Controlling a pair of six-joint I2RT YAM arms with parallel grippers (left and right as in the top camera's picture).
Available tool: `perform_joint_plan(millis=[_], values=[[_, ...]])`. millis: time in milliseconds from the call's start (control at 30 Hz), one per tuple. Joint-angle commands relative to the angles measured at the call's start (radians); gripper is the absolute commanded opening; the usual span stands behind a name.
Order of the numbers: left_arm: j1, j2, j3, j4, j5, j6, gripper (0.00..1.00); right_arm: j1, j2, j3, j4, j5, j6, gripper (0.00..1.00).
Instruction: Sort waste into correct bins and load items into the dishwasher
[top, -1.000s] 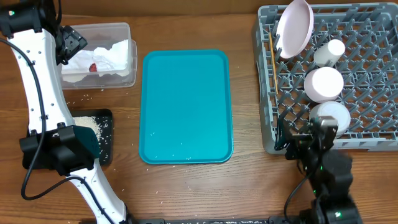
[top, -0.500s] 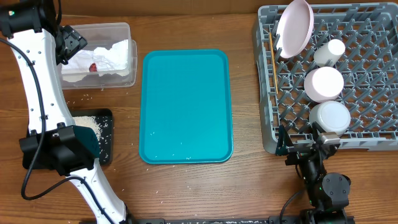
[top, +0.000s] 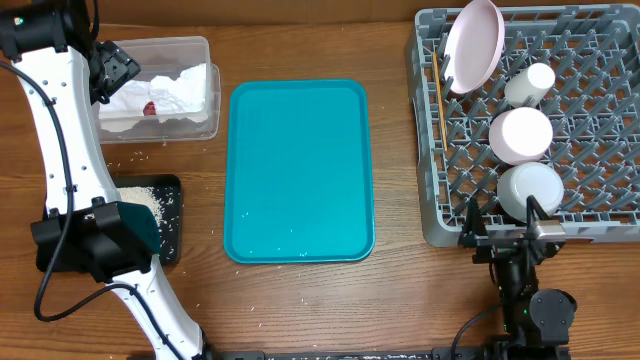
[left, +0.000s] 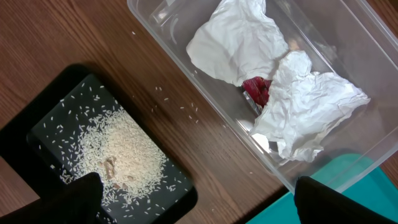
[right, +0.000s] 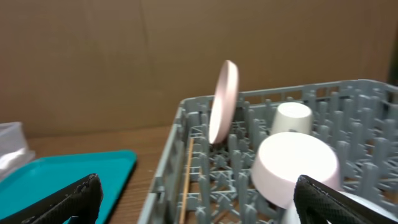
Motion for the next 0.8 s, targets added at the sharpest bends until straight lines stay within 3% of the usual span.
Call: perform_joint_plan(millis=[0, 767], values=[[-0.009, -0.020, 0.012, -0.001, -0.013, 0.005, 1.00, -0.035, -0.011, -0.010, -0.025, 0.031, -0.013, 1.00], [-0.012, -0.020, 0.012, -0.001, -0.011, 0.005, 1.00, -0.026, -0.010, -0.010, -0.070, 0.019, -0.009, 1.00]])
